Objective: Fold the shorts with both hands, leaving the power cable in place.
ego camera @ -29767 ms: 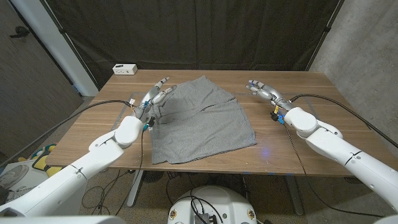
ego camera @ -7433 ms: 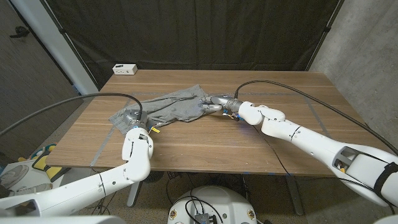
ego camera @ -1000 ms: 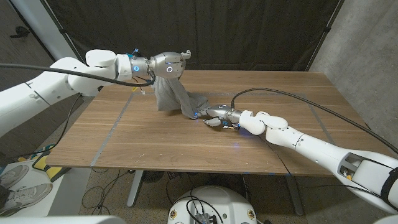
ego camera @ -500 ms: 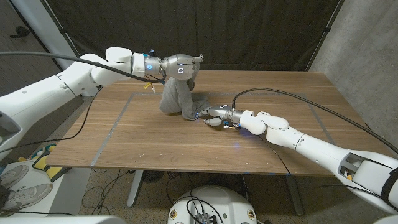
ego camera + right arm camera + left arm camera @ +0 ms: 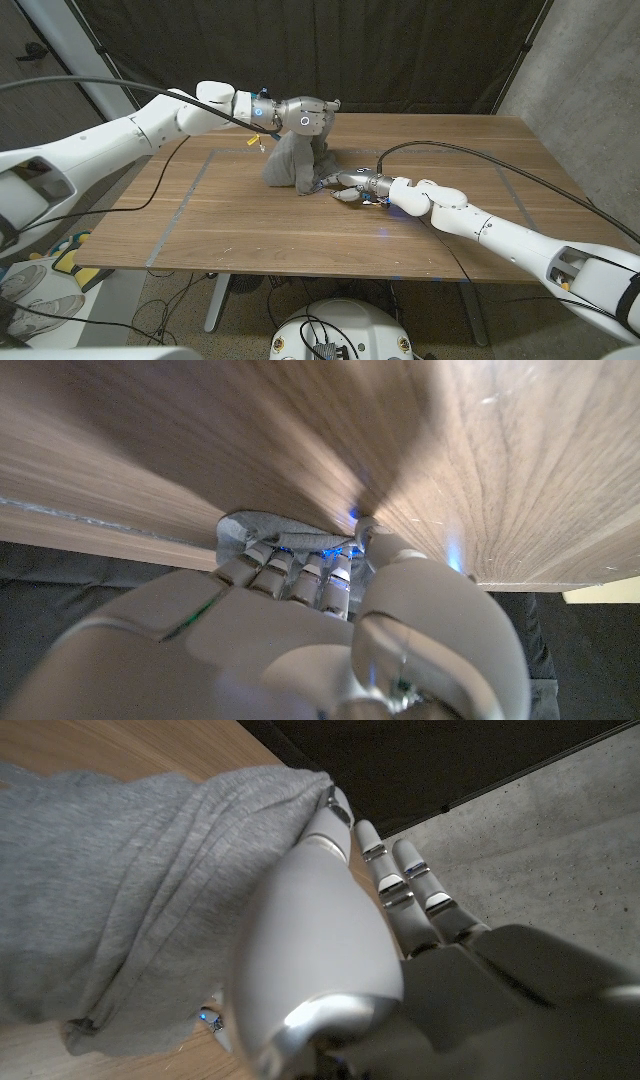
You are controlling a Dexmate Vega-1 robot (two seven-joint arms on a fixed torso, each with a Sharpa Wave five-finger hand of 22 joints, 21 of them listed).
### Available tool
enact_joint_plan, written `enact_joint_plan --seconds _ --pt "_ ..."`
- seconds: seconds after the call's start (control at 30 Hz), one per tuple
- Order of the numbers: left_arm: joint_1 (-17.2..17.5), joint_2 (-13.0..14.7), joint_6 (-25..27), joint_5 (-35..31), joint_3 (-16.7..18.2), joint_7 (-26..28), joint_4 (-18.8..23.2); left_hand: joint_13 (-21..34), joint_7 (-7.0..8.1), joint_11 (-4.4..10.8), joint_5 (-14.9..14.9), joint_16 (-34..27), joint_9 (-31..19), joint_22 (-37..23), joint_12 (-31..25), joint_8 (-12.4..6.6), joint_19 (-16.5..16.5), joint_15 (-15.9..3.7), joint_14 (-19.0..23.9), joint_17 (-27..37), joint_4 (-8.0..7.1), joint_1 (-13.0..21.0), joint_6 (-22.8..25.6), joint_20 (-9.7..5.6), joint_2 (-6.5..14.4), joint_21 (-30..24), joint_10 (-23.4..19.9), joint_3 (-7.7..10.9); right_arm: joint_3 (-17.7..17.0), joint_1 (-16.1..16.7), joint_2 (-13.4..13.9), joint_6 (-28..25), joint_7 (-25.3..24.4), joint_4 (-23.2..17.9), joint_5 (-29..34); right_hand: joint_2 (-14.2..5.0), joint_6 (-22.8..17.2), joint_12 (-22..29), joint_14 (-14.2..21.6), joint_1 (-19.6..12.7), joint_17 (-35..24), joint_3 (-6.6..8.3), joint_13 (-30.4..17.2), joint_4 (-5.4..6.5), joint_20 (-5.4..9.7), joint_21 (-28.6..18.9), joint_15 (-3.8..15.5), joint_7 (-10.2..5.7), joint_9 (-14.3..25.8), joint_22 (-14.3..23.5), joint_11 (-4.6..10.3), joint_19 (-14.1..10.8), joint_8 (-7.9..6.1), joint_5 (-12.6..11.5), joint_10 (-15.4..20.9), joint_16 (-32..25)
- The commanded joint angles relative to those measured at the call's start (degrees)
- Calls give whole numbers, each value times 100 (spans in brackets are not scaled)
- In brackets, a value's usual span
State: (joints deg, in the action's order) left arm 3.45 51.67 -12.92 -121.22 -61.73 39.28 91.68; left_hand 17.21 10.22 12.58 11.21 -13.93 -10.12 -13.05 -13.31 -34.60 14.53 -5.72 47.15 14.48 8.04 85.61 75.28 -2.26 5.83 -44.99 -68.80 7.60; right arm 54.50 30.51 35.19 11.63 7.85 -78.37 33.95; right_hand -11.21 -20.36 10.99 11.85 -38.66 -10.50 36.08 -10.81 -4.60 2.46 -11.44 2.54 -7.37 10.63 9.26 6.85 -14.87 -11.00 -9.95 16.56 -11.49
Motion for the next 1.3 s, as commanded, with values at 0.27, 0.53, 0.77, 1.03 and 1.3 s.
enact_joint_plan --seconds 0.27,0.53,0.77,1.03,1.3 --pt "-186 -505 544 416 -781 -283 -661 -500 222 -59 191 133 -39 206 245 1790 -136 -794 -382 -94 -113 -454 -1856 -100 21 -240 1401 -316 -167 108 184 -58 24 -354 -33 93 45 -20 104 1 -9 -77 -7 -42 -272 -64 436 11 21 92 -140 -309 17 5 6 -68" --pt "137 -560 1053 702 -702 -547 -607 -586 247 -70 443 302 -78 249 271 2387 -222 -735 -843 -337 -747 -1538 -3149 18 369 -41 2337 -291 -205 99 196 -87 71 -418 -12 160 53 -17 208 30 -7 -157 -6 -81 -333 -74 386 28 20 90 -190 -350 16 5 8 -101" --pt "619 -646 1941 917 -435 -576 -592 -588 253 -69 491 305 -69 246 259 2401 -260 -695 -1180 -349 -1471 -2414 -3792 76 447 114 2784 -11 -270 136 269 -165 105 -596 11 191 67 -14 693 271 -61 -342 -3 13 -513 -114 342 64 14 88 -233 -518 9 -13 9 -279" --pt "1142 -597 2417 1370 -21 -960 -254 -589 250 -83 362 310 -36 233 252 2417 -385 -666 -1598 -350 -1839 -3807 -4218 226 429 277 3236 54 -411 229 409 -295 80 -919 62 281 50 -4 843 1009 -132 -756 -6 476 -555 -108 296 103 30 98 -277 -593 -12 -22 35 -310" --pt "1655 -500 2789 1575 336 -1180 91 -595 255 -91 300 324 -33 225 252 2446 -465 -666 -1935 -361 -1791 -4614 -4648 317 454 351 3602 117 -490 269 502 -430 280 -1188 85 563 32 0 880 1810 -126 -1252 -5 898 -596 -82 232 134 32 100 -343 -624 -18 -94 58 -254"
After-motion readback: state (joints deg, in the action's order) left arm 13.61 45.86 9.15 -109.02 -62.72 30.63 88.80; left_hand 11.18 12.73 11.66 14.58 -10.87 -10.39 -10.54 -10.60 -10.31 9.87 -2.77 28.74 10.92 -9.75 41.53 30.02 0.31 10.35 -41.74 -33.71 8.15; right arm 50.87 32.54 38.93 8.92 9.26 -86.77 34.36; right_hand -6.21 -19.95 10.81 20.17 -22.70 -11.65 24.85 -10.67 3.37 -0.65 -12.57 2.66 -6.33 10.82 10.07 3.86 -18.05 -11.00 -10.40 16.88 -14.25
